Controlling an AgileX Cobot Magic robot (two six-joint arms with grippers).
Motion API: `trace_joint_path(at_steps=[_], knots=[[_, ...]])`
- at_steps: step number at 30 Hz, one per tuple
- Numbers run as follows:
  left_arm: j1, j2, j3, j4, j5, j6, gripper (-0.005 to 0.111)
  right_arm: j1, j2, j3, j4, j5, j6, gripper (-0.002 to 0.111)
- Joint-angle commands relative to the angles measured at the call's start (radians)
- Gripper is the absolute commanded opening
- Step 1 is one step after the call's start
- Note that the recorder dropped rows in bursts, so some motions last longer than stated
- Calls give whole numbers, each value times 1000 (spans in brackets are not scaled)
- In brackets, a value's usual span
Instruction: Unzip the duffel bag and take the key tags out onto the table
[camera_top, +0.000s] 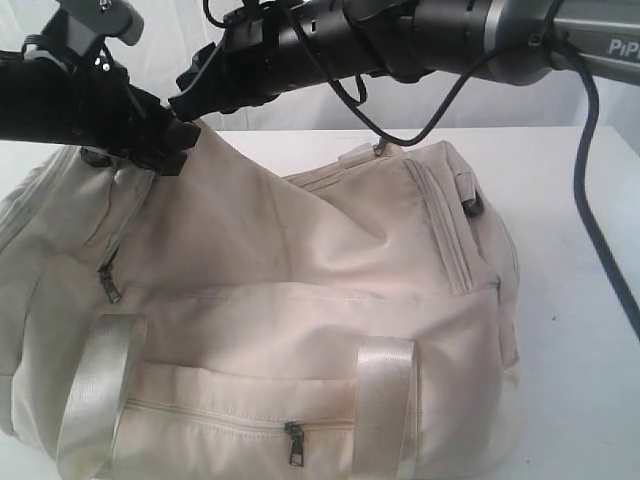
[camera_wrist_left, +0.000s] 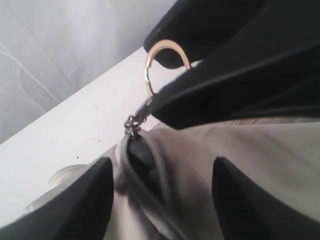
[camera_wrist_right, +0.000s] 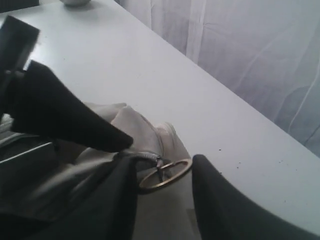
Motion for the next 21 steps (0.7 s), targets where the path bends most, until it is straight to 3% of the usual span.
trace_joint_path(at_steps=[1, 7, 17, 21], knots=[[-5, 34, -17, -15, 3, 9, 47, -10, -23, -3, -20, 22, -8, 0], [-5, 39, -17, -12, -28, 9, 0, -10, -23, -3, -53, -3, -6, 0], [-1, -26, -17, 39, -33, 11, 0, -24, 10, -3, -58, -197, -4, 0], [34, -88, -15, 39, -26, 11, 0, -42, 41, -3, -58, -209, -4, 0]])
